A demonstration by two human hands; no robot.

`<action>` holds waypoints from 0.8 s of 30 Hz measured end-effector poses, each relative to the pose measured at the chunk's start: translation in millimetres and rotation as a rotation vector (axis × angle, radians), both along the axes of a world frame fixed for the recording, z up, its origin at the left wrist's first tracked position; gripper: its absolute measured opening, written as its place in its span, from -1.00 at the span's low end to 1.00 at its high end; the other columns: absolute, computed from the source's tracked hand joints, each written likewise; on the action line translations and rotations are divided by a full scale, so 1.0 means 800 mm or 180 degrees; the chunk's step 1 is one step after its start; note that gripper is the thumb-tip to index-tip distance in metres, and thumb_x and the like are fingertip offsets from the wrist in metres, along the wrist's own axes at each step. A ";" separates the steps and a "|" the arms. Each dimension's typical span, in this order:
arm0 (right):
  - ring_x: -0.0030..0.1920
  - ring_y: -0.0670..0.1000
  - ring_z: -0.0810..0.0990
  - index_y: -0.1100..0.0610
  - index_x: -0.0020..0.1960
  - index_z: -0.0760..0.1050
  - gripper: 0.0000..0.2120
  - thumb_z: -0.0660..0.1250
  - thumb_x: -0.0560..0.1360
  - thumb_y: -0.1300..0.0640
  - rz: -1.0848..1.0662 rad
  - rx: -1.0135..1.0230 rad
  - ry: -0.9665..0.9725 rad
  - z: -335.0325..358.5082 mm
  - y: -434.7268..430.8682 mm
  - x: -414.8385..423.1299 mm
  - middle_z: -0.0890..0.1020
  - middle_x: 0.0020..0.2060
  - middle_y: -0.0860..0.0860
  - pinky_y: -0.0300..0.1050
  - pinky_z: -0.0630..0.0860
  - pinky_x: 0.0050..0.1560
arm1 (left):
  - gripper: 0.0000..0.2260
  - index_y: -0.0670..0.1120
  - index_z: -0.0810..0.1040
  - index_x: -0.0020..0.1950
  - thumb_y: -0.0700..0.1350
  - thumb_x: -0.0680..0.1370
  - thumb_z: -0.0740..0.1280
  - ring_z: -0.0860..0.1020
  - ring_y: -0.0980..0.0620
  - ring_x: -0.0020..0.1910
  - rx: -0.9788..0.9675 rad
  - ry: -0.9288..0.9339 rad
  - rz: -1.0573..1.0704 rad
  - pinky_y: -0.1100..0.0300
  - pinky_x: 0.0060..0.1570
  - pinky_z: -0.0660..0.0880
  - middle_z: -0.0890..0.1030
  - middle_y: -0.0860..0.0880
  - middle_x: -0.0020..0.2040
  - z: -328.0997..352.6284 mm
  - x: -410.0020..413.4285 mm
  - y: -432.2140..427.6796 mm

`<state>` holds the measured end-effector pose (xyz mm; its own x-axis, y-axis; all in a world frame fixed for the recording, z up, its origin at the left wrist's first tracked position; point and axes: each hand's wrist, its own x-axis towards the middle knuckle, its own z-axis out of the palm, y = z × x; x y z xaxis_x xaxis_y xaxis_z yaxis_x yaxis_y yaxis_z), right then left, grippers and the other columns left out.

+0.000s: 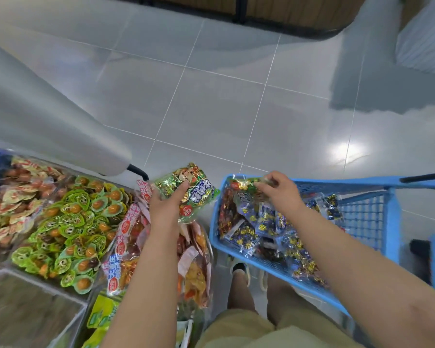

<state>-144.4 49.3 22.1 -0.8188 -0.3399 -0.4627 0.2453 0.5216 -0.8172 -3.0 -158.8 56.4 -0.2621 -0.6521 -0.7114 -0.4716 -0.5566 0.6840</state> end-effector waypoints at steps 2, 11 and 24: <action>-0.14 0.02 0.53 0.07 -0.17 0.40 -0.79 0.40 0.46 0.02 -0.0533 -0.0088 -0.0183 0.019 0.013 -0.004 0.55 -0.15 0.03 -0.27 0.46 -0.12 | 0.09 0.02 0.12 0.55 0.21 0.15 0.58 0.29 -0.16 0.45 -0.0066 -0.0040 -0.0047 -0.17 0.38 0.27 0.24 -0.10 0.53 0.009 0.003 0.009; -0.17 0.02 0.68 0.22 0.14 0.38 -0.80 0.26 0.55 0.19 -0.0879 -0.2020 -0.2048 0.096 0.041 0.048 0.62 -0.02 0.13 -0.05 0.63 -0.21 | 0.08 0.04 0.19 0.52 0.25 0.10 0.59 0.34 -0.18 0.41 -0.0081 0.0156 -0.0022 -0.24 0.32 0.34 0.29 -0.09 0.50 0.054 0.082 0.089; -0.01 0.05 0.47 0.18 0.10 0.48 -0.69 0.45 0.41 0.13 0.2498 -0.0490 -0.1310 0.143 0.035 0.276 0.53 0.01 0.23 0.04 0.39 0.04 | 0.06 -0.12 0.05 0.56 0.09 0.25 0.59 0.29 -0.10 0.45 -0.0497 0.0114 0.1817 -0.03 0.35 0.26 0.16 -0.07 0.56 0.110 0.359 0.221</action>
<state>76.4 77.3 136.8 -0.1044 -0.8140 -0.5714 0.1533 0.5545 -0.8179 284.5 18.2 144.7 0.1390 -0.7932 -0.5928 -0.1022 -0.6070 0.7881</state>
